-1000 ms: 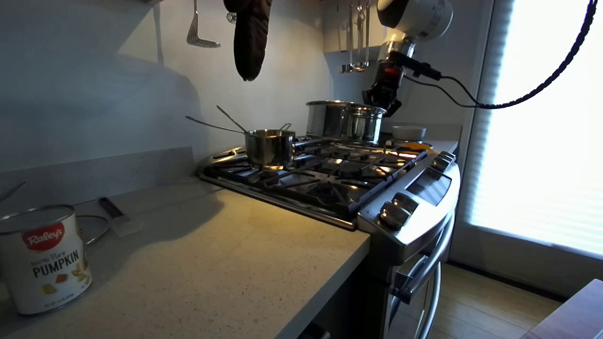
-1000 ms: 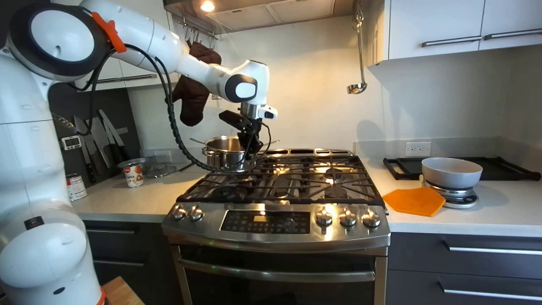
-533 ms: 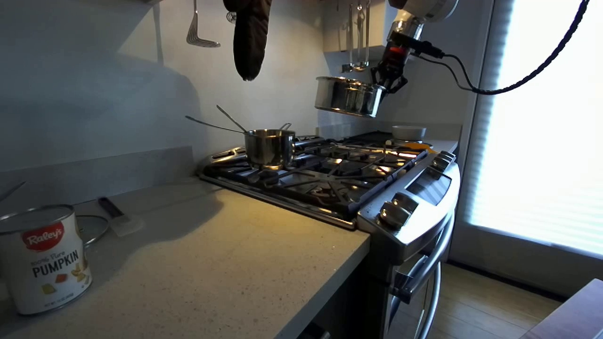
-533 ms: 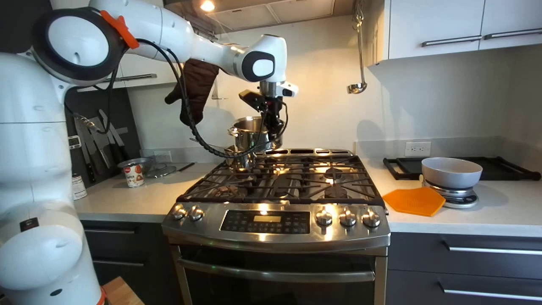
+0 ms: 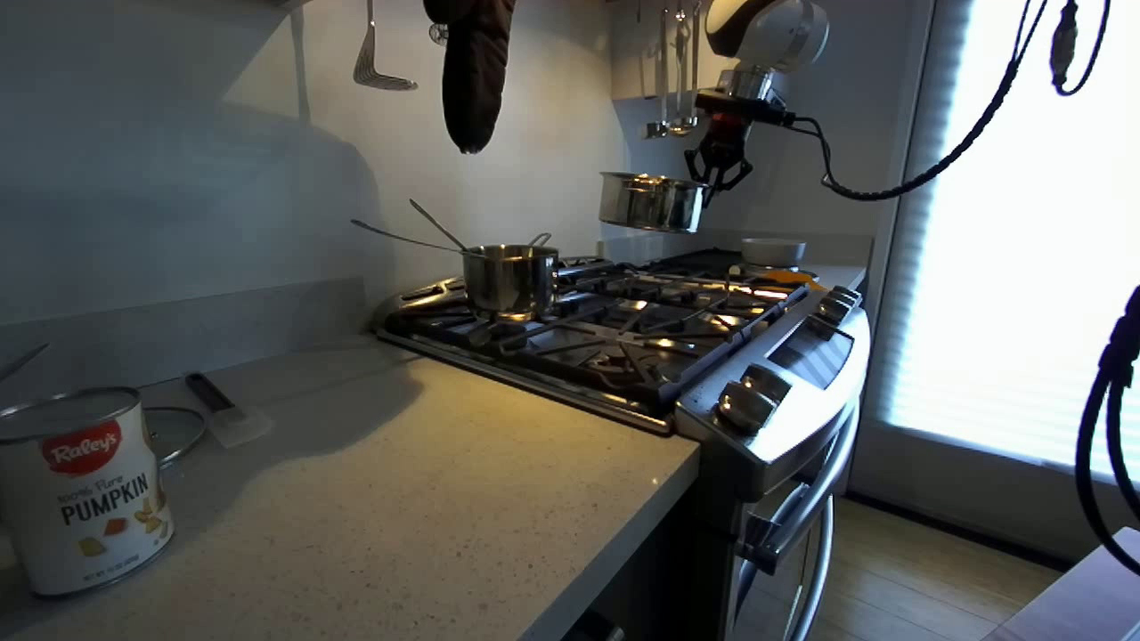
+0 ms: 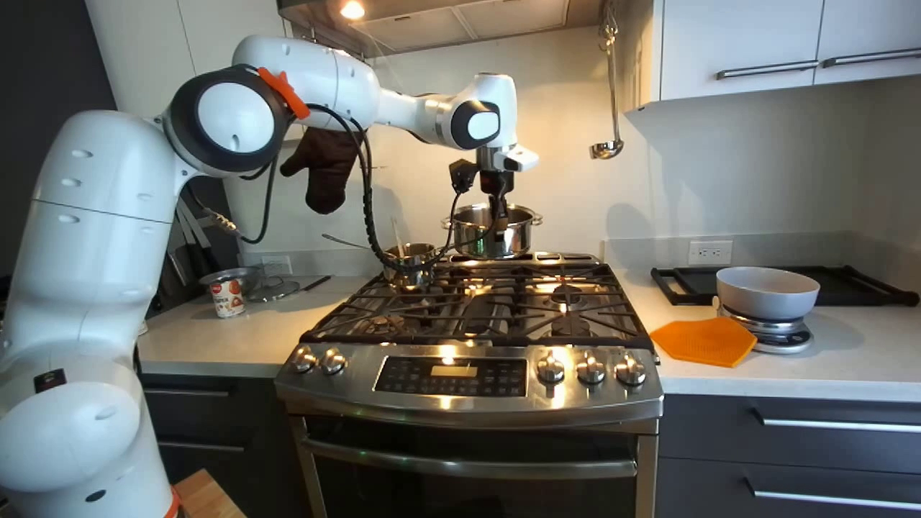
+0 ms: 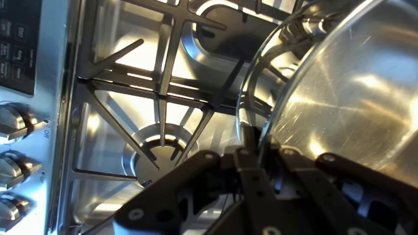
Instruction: Move the pot to the right-front stove plate
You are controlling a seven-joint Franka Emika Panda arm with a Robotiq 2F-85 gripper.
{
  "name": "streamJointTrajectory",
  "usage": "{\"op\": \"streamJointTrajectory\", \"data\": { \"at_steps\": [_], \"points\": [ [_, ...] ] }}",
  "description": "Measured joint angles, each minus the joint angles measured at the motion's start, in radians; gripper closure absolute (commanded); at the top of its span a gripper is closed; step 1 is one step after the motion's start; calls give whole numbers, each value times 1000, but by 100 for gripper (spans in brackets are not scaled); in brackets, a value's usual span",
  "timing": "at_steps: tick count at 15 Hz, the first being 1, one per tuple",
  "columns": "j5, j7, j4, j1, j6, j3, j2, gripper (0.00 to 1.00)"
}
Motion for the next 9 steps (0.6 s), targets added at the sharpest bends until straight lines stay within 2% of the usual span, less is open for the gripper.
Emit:
{"op": "streamJointTrajectory", "data": {
  "at_steps": [5,9],
  "points": [
    [-56,293,142,29,9,-8,127,98],
    [-77,464,214,35,40,-26,190,98]
  ]
}}
